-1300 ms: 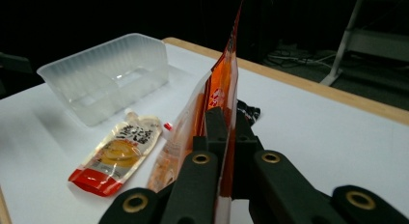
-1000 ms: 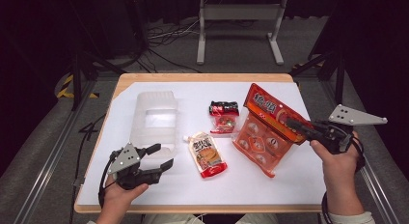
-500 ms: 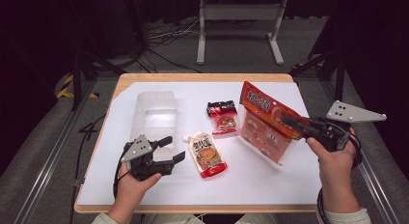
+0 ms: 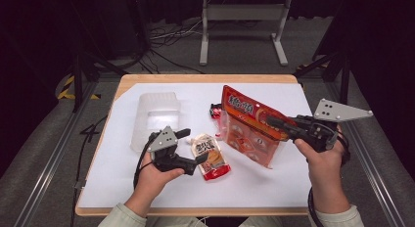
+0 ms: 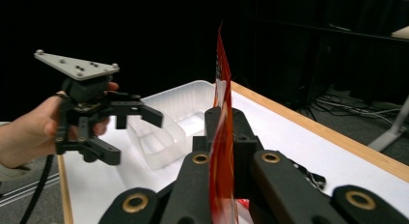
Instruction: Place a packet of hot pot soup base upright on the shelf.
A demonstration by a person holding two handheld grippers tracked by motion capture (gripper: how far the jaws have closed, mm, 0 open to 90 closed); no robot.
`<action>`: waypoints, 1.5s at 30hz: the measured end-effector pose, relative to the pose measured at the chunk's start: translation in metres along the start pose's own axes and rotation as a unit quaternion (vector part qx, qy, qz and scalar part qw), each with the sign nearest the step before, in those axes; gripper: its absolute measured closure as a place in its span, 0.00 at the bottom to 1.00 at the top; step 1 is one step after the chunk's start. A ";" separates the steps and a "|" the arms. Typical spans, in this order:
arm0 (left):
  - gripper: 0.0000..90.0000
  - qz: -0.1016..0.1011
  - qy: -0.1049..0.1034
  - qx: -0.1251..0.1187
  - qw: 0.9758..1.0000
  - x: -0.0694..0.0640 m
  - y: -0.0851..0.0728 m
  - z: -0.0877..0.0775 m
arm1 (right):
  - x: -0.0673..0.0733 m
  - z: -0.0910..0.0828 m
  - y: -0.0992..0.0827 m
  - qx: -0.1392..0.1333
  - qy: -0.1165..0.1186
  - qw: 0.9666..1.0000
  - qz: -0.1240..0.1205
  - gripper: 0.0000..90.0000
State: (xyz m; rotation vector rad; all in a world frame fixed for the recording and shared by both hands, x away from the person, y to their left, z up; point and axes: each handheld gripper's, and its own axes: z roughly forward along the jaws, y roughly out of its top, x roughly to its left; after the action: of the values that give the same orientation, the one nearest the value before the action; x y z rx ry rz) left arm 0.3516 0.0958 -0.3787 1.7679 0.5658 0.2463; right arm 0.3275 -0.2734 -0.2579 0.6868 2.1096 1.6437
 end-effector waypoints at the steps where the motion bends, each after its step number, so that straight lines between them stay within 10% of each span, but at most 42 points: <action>1: 0.02 0.000 0.000 0.000 1.000 0.000 0.000 0.000 | 0.000 0.000 0.000 0.000 0.000 1.000 0.000 1.00; 5: 0.03 -0.012 -0.050 -0.032 0.998 0.000 0.001 0.017 | 0.007 0.008 0.002 0.003 0.010 1.000 -0.010 1.00; 24: 0.07 0.037 -0.085 -0.051 0.994 -0.002 0.009 0.058 | 0.028 0.026 0.003 0.004 0.053 0.998 -0.035 1.00; 31: 0.27 0.046 -0.134 -0.063 0.988 -0.007 0.011 0.064 | 0.029 0.031 0.002 -0.004 0.067 0.997 -0.025 1.00; 45: 0.72 0.086 -0.150 -0.039 0.984 -0.017 0.018 0.053 | 0.025 0.029 0.000 -0.012 0.067 0.998 -0.010 1.00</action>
State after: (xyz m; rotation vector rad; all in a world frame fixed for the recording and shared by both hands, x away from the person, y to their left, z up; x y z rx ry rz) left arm 0.3653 0.0387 -0.3740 1.7379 0.1845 0.1157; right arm 0.3236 -0.2355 -0.2648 0.5591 2.1786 1.7448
